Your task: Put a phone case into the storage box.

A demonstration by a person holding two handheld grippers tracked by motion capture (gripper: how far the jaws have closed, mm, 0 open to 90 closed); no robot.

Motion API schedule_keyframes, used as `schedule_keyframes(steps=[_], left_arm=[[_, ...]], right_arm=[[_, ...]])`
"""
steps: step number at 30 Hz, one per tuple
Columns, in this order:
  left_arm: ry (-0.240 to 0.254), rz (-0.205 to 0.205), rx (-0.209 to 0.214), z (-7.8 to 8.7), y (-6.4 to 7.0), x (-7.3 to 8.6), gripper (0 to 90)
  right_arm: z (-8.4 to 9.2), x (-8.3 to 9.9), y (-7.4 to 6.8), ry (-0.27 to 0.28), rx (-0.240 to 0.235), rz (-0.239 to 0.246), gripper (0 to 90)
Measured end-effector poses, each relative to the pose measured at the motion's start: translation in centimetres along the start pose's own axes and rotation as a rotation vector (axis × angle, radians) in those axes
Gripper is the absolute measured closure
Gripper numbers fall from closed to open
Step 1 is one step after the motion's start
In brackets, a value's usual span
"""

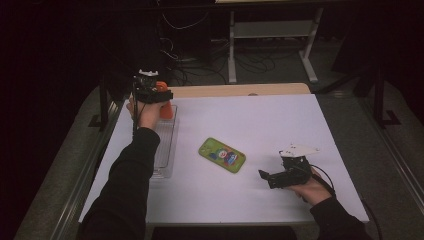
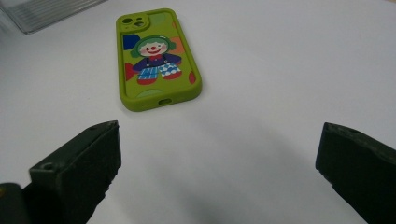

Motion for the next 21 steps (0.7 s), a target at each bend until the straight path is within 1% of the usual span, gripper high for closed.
schedule_keyframes(steps=[3,4,5,6,8,9,10,14,19,20,21], left_arm=[[-0.019,0.006,-0.008,-0.5,0.2,0.6,14.4],[-0.029,-0.002,-0.011,-0.6,0.1,0.7,14.4],[-0.029,0.009,-0.014,-0.8,0.2,0.8,14.4],[-0.039,0.005,-0.011,-0.9,0.3,0.9,14.3],[-0.051,0.007,-0.022,-1.2,0.4,1.2,14.3],[-0.055,0.014,-0.022,-1.3,0.4,1.3,14.3],[-0.065,0.012,-0.023,-1.4,0.4,1.4,14.3],[-0.066,0.026,-0.037,-1.7,0.6,1.6,14.2],[-0.057,0.017,-0.044,-2.0,0.6,1.6,13.4],[-0.062,0.008,-0.040,-2.1,0.6,1.7,13.1],[-0.058,0.010,-0.038,-2.2,0.7,1.7,12.9]], right_arm=[[0.0,0.0,0.0,0.003,0.004,-0.003,0.0],[0.1,0.0,0.0,0.003,0.004,-0.006,0.0],[0.1,0.0,0.1,0.001,0.003,-0.002,0.0],[0.1,0.0,0.1,0.003,0.004,-0.004,0.0],[0.1,0.0,0.1,0.001,0.003,-0.005,0.0],[0.1,0.0,0.1,0.003,0.003,-0.005,0.0],[0.1,0.0,0.1,0.001,0.002,-0.005,0.0],[0.1,0.0,0.1,0.001,0.002,-0.004,0.0],[0.1,0.0,0.1,0.000,0.001,-0.003,0.0],[0.1,0.0,0.1,0.000,0.002,-0.003,0.0],[0.1,0.0,0.1,0.000,0.001,-0.003,0.0]])
Point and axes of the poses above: each handheld gripper's, and its own axes: z roughly backward along the jaws, x roughly out of its underside, y roughly to its right, the point moved 7 cm from there along -z, roughly forward along the jaws, and after that the axes turned 9 degrees about y, right-handed, at the moved point
